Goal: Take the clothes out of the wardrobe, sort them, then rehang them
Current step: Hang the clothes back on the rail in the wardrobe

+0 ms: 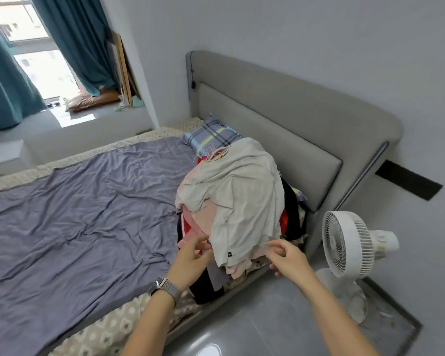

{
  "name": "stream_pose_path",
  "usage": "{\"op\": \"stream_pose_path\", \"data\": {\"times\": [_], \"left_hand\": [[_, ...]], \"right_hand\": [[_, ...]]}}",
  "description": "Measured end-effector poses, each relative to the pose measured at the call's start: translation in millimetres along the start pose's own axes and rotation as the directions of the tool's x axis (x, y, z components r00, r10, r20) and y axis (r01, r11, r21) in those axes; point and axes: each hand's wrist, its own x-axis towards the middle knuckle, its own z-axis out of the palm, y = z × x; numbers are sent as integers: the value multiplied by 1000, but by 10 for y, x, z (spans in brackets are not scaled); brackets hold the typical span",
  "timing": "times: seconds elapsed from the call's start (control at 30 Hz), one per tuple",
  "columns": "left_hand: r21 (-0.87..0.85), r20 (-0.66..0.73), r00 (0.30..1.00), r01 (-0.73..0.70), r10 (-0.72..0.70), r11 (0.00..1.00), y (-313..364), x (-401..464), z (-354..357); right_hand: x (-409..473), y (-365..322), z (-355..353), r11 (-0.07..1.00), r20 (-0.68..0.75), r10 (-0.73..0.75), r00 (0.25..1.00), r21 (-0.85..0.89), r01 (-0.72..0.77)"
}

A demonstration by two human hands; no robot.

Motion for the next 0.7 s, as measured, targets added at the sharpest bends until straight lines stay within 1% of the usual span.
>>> {"op": "stream_pose_path", "data": {"times": [0.1,0.23,0.27,0.3,0.37,0.43,0.47,0.57,0.63,0.7], "left_hand": [[-30,-17,1000,8,-8,1000,-40,494,37],[-86,18,997,70,-68,994,19,1232,318],[-108,20,996,92,-90,990,47,1473,383],[-138,11,994,111,-110,984,87,1740,431],[-206,-56,986,141,-156,968,179,2320,474],[-245,-138,968,169,-207,955,312,2867,486],[-261,-157,957,196,-242,945,390,3100,497],[-343,-157,936,248,-316,906,636,3733,546],[-380,-148,926,270,-346,885,754,4114,555],[-398,-157,912,294,-380,869,822,4454,526]], "right_hand": [[677,-100,-44,997,7,45,999,57,-45],[1752,-217,-200,979,33,143,989,144,-146],[2050,-276,-247,976,49,157,986,143,-162],[2363,-347,-294,977,64,156,986,137,-164],[3009,-523,-378,983,97,139,986,108,-149],[3616,-722,-462,989,141,131,981,52,-139],[3886,-813,-498,990,167,138,976,12,-142],[4657,-1092,-593,986,245,141,959,-122,-114],[5179,-1296,-619,973,264,102,959,-228,-41],[5666,-1505,-594,923,274,26,961,-376,83]]}}
